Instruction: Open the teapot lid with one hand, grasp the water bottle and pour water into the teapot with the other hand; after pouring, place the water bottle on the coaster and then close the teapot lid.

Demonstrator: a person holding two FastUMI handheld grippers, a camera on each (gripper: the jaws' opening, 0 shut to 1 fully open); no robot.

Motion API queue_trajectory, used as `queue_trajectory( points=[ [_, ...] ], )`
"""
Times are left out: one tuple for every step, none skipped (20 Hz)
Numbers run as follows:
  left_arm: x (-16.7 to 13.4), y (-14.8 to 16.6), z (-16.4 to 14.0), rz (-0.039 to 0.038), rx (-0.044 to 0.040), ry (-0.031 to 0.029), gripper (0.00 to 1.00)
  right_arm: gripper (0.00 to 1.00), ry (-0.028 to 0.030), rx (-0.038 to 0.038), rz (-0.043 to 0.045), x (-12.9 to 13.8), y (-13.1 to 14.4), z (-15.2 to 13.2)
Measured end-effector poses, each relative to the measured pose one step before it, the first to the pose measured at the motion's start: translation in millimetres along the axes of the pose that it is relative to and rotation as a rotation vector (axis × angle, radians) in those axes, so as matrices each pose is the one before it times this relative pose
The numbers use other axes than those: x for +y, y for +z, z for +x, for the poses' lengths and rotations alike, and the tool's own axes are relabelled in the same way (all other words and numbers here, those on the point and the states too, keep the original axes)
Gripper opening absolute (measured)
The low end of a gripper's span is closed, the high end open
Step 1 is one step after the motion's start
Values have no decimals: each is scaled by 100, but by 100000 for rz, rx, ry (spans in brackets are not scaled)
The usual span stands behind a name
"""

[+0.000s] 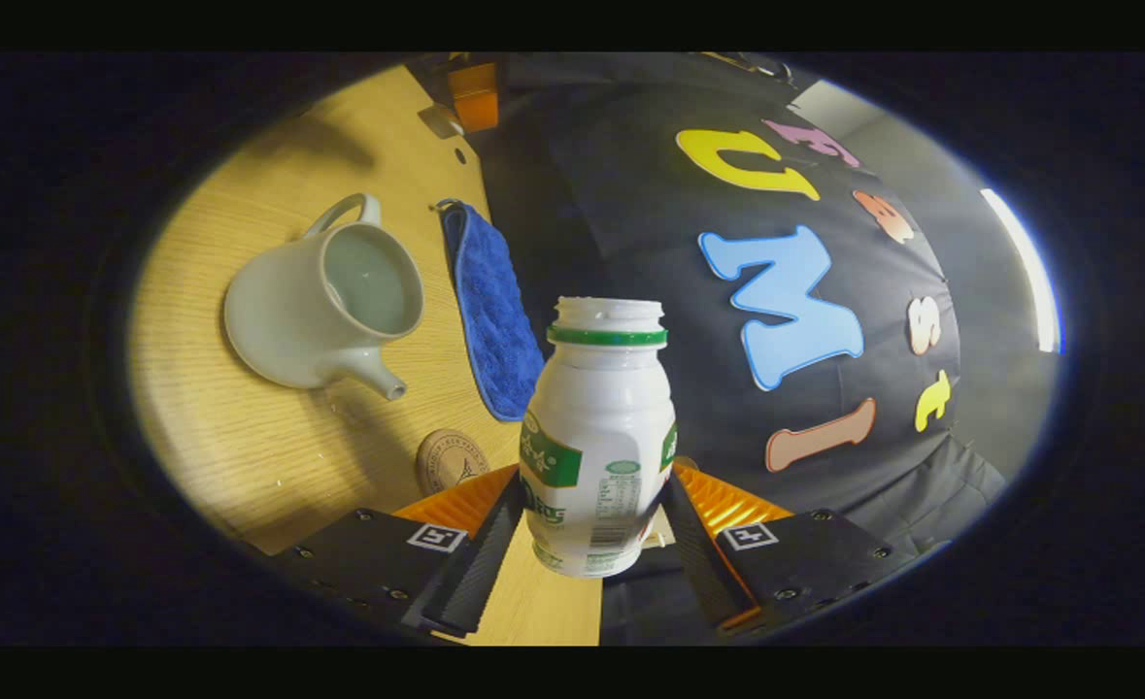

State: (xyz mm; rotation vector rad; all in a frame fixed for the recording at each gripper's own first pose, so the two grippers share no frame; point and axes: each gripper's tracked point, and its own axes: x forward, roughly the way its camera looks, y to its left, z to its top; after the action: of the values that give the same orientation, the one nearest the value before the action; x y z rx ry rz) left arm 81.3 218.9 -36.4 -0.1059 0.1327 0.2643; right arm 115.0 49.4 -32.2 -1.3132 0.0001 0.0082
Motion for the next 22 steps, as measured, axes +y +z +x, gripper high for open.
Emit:
queue_trajectory(
  points=[
    [-26, -38, -19, 129, 166, -48, 14, 81, -287, -646, -2313, -73, 131, 66],
    [-24, -152, 38, 122, 92, 46, 14, 81, -484, -769, -2419, -47, 98, -28],
    [4, 2, 42, 89, 118, -46, 14, 81, -509, -775, -2694, -79, 192, -91],
    [-28, -63, -7, -16, 55, -28, 11, 81, -508, -968, -2530, -186, 179, -2],
    [4, 114, 28, -37, 126, -62, 11, 81, -450, -683, -2280, -121, 151, -38],
    [6, -152, -14, 33, 122, -11, 11, 81, -368, -743, -1922, -50, 15, 47],
    [-2, -9, 58, 79, 180, 58, 11, 81, -473, -939, -1977, -111, 120, -74],
    [-26, -114, 60, 84, 167, -24, 11, 81, -478, -786, -2202, -42, 67, 59],
    [10, 77, 19, 54, 97, 12, 11, 81, -480, -853, -2314, -70, 78, 65],
    [-102, -143, -41, 70, 104, -75, 11, 81, -373, -894, -2362, -94, 77, -27],
    [58, 60, -1, 28, 24, 53, 11, 81, -367, -764, -2289, -72, 117, -16],
    [-26, 21, 38, 46, 10, -58, 11, 81, -230, -488, -1960, -37, 68, 68],
    [-7, 82, -22, -39, 31, -11, 11, 80, -30, -408, -1495, -29, -21, 39],
    [55, -126, 22, -11, 80, -41, 11, 80, -134, -314, -1218, -121, 5, 15],
    [42, 3, -75, -22, 69, -48, 11, 80, -164, -196, -1237, 54, 97, -37],
    [-145, -132, 77, -23, 98, -76, 11, 80, -375, -254, -1236, -44, 62, -65],
    [-75, 10, 14, -3, 147, -96, 11, 80, -684, -280, -1260, -98, -24, -5],
    [11, -57, -33, 36, 147, -100, 11, 80, -500, -466, -1439, -63, 72, -26],
    [-40, 92, 6, 85, 150, -79, 11, 80, -592, -380, -1244, -83, 78, -104],
    [-50, -178, 59, 68, 113, -96, 14, 81, -365, -317, -1143, -27, -124, 152],
    [-47, 20, -10, 63, 87, -111, 14, 80, -181, -276, -729, -30, -20, 52],
    [24, -92, -10, 52, 21, -47, 11, 80, -169, -156, -518, -167, -79, 188]
  ],
)
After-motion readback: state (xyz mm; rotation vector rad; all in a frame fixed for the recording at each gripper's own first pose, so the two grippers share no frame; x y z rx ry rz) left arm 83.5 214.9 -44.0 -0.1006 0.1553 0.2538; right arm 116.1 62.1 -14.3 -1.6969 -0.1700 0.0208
